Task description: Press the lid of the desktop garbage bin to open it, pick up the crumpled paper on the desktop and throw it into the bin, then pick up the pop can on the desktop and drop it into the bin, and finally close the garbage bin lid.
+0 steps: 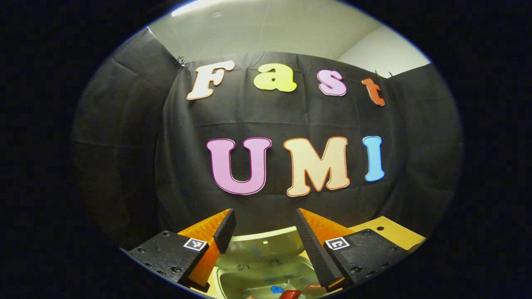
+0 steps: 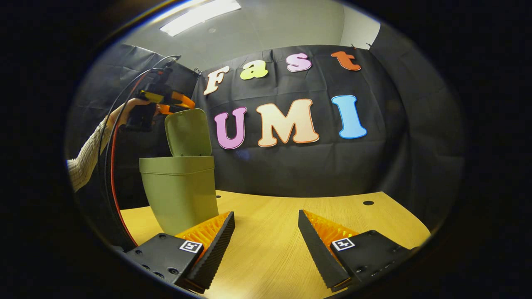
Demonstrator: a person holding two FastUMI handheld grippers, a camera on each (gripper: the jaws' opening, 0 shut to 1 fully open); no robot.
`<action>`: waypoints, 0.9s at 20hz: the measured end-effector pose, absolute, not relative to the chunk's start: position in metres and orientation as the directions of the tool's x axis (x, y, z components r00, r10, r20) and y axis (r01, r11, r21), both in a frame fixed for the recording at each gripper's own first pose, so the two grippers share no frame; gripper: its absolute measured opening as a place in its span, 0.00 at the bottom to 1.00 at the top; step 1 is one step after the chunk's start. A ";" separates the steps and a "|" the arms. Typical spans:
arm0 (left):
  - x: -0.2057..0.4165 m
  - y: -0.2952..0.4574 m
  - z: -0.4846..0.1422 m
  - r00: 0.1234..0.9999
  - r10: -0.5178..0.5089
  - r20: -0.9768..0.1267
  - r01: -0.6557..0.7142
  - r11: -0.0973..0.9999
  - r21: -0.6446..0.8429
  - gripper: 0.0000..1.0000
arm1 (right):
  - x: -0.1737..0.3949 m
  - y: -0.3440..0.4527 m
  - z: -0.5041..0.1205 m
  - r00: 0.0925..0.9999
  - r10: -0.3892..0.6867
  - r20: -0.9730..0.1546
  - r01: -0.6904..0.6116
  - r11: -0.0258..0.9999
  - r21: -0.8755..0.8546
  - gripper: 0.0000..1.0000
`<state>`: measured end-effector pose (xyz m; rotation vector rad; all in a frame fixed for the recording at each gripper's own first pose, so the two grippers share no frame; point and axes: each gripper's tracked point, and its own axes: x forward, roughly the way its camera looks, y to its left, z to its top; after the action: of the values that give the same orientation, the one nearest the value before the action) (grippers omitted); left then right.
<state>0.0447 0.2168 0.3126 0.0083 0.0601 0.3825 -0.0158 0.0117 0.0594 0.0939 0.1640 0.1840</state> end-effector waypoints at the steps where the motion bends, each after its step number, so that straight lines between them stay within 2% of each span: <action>1: 0.037 0.208 0.307 0.933 0.357 -0.057 -0.356 0.934 0.015 0.87 | -0.016 0.012 0.061 0.971 0.190 -0.148 -0.174 0.979 0.110 0.96; 5: 0.015 0.177 0.282 0.954 0.290 -0.076 -0.289 0.957 0.024 0.85 | -0.020 0.011 0.068 0.973 0.190 -0.133 -0.176 0.978 0.110 0.96; 8: 0.007 0.168 0.247 0.955 0.264 -0.138 -0.264 0.964 0.016 0.86 | -0.021 0.007 0.072 0.975 0.183 -0.123 -0.170 0.979 0.110 0.96; 9: 0.005 0.166 0.237 0.955 0.257 -0.150 -0.259 0.966 0.004 0.82 | -0.022 0.006 0.075 0.976 0.182 -0.117 -0.169 0.979 0.112 0.96; 10: 0.002 0.164 0.227 0.956 0.252 -0.152 -0.256 0.967 -0.007 0.94 | -0.022 0.006 0.076 0.977 0.182 -0.114 -0.169 0.979 0.114 0.96; 11: -0.002 0.163 0.217 0.955 0.250 -0.158 -0.255 0.967 -0.010 0.88 | -0.022 0.004 0.075 0.977 0.179 -0.113 -0.166 0.979 0.115 0.96; 13: -0.006 0.158 0.198 0.954 0.248 -0.170 -0.255 0.967 -0.018 0.88 | -0.021 0.001 0.073 0.978 0.173 -0.118 -0.159 0.980 0.119 0.96; 15: -0.011 0.153 0.190 0.958 0.241 -0.153 -0.245 0.969 -0.009 0.89 | -0.020 -0.003 0.070 0.978 0.164 -0.126 -0.148 0.981 0.123 0.95; 16: -0.014 0.151 0.189 0.959 0.248 -0.135 -0.249 0.969 0.009 0.94 | -0.019 -0.004 0.068 0.978 0.163 -0.130 -0.146 0.981 0.127 0.96; 18: -0.015 0.152 0.188 0.957 0.271 -0.104 -0.269 0.963 0.031 0.89 | -0.018 -0.003 0.066 0.977 0.165 -0.138 -0.146 0.980 0.134 0.96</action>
<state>-0.0154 0.1524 0.1880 0.0163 0.1076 0.2742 -0.0183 -0.0029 0.0662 0.1239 0.1495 0.1573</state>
